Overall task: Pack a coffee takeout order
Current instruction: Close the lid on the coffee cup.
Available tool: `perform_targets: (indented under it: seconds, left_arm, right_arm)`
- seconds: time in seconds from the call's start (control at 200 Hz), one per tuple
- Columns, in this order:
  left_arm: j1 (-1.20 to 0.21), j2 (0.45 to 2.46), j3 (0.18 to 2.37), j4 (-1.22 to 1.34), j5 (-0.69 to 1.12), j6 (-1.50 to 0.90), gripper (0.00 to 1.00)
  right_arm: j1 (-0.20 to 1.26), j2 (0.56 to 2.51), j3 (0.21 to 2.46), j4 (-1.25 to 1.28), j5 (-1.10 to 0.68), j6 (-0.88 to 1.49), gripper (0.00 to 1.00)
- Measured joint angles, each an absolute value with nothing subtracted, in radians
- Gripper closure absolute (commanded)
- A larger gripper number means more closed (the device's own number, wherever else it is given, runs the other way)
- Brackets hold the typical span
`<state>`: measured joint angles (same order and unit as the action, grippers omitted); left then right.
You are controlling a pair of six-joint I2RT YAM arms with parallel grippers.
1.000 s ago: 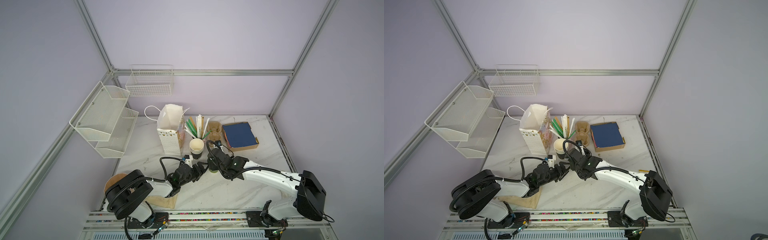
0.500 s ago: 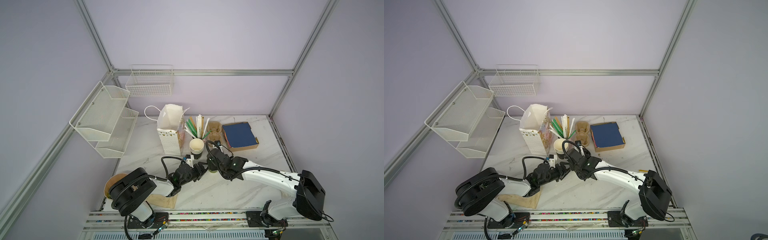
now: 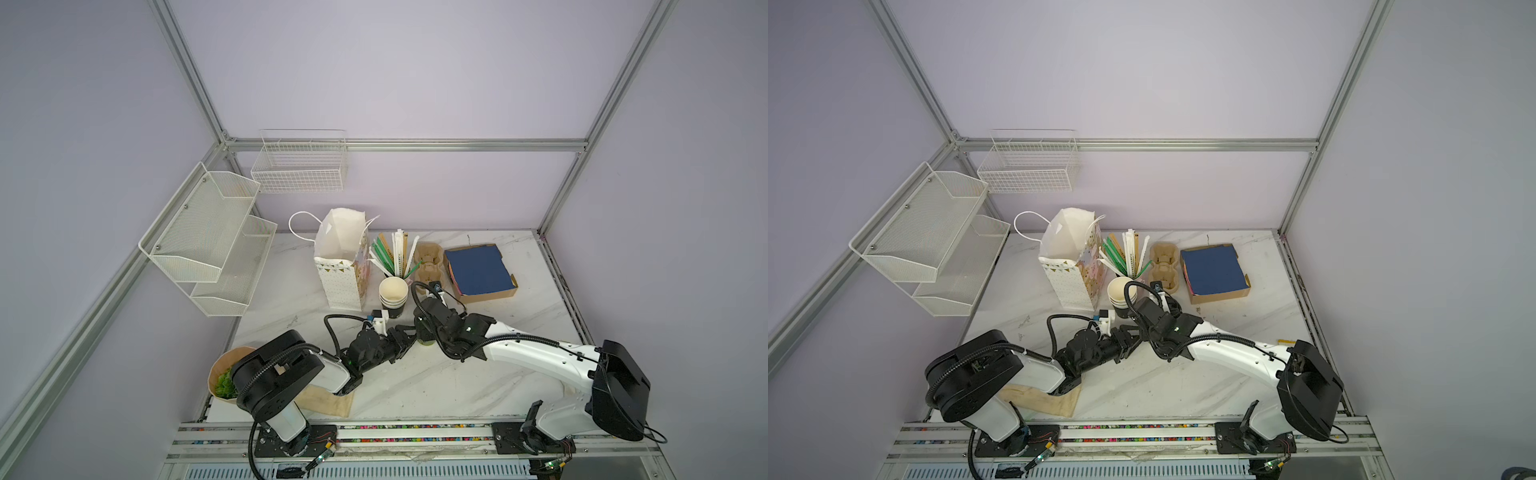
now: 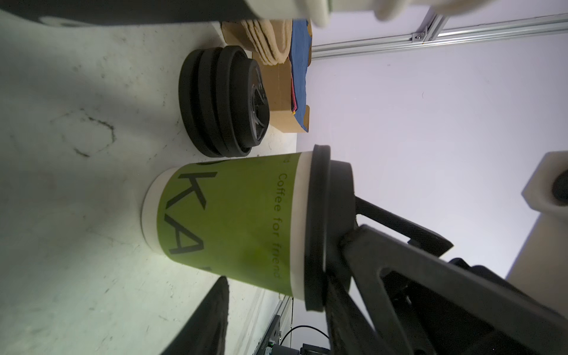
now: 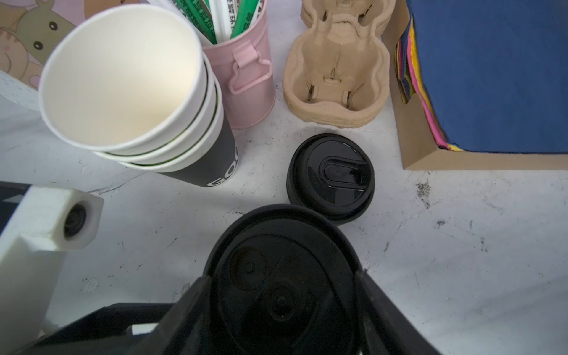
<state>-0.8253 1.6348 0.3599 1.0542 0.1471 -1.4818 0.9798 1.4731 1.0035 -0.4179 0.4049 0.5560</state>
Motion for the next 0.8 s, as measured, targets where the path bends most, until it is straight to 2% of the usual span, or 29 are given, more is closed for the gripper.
perform_targets:
  seconds: [0.13, 0.215, 0.41, 0.595, 0.8]
  left_arm:
    - [-0.832, 1.636, 0.344, 1.059, 0.135, -1.484, 0.36]
    - [-0.835, 1.636, 0.336, 1.057, 0.129, -1.493, 0.23]
    - [-0.838, 1.572, 0.336, 0.954, 0.126, -1.473, 0.10]
    - [-0.831, 1.392, 0.340, 0.708, 0.112, -1.396, 0.01]
    - [-0.820, 1.219, 0.419, 0.440, 0.030, -1.281, 0.00]
  right_arm:
    - [0.984, 1.473, 1.003, -0.418, 0.405, 0.552, 0.37]
    - [0.985, 1.473, 1.003, -0.418, 0.405, 0.549, 0.37]
    - [0.985, 1.477, 1.013, -0.430, 0.405, 0.549, 0.37]
    - [0.985, 1.479, 1.021, -0.441, 0.403, 0.552, 0.35]
    - [0.985, 1.481, 1.044, -0.469, 0.395, 0.558, 0.33]
